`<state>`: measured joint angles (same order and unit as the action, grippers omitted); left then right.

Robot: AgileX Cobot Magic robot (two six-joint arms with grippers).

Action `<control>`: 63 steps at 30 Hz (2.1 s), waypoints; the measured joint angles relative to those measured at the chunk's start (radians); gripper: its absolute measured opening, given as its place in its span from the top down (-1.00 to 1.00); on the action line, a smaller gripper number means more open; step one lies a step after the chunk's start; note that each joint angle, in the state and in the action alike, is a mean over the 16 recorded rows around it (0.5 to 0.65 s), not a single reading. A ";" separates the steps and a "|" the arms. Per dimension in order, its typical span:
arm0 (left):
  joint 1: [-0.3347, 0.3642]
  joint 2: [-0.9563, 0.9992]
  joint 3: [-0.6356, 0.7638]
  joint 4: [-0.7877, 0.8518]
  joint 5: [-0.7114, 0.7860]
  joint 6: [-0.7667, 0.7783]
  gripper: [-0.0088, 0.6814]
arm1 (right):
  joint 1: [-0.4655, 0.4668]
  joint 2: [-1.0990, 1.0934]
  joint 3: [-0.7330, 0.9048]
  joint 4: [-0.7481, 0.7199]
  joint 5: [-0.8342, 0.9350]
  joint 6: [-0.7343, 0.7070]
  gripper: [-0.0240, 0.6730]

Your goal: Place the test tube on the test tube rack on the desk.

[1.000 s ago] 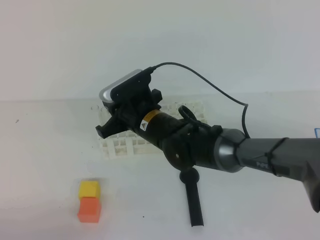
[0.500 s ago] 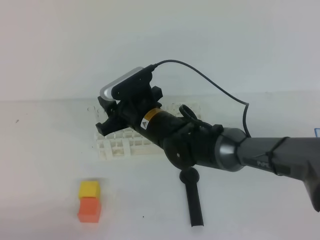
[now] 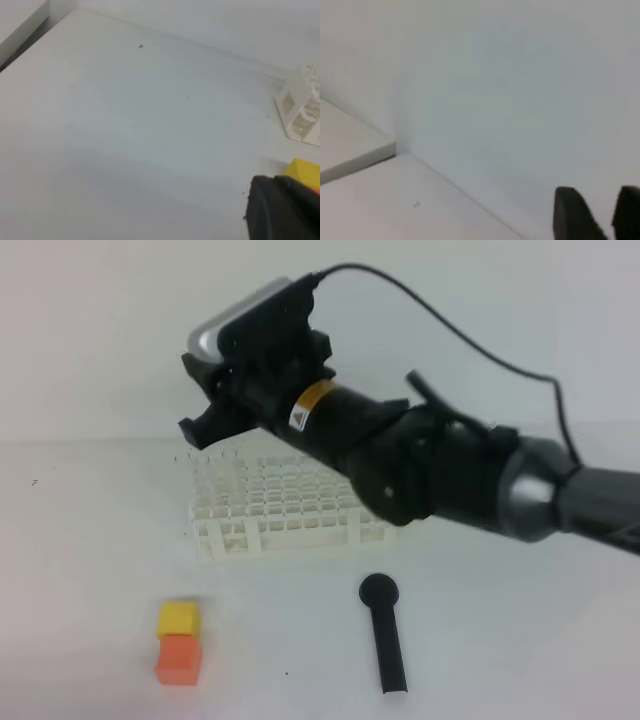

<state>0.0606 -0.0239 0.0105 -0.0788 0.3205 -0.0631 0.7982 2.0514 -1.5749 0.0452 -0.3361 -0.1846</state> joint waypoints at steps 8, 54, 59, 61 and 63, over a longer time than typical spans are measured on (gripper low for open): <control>0.000 -0.001 0.006 0.000 0.000 0.000 0.98 | 0.000 -0.173 0.000 -0.040 0.279 -0.091 0.77; 0.000 0.002 -0.006 -0.002 0.002 0.000 0.98 | 0.000 -1.187 0.551 -0.198 0.768 -0.248 0.94; 0.000 0.002 -0.002 -0.001 0.002 0.000 0.98 | -0.011 -1.187 0.556 -0.201 0.756 -0.239 0.94; 0.000 0.002 0.002 -0.001 0.000 0.001 0.98 | -0.027 -1.188 0.565 -0.198 0.757 -0.231 0.94; 0.000 0.002 0.004 -0.001 -0.002 0.001 0.98 | -0.054 -1.193 0.582 -0.191 0.761 -0.223 0.94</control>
<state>0.0608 -0.0215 0.0146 -0.0796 0.3186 -0.0625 0.7447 0.8584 -0.9930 -0.1456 0.4247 -0.4076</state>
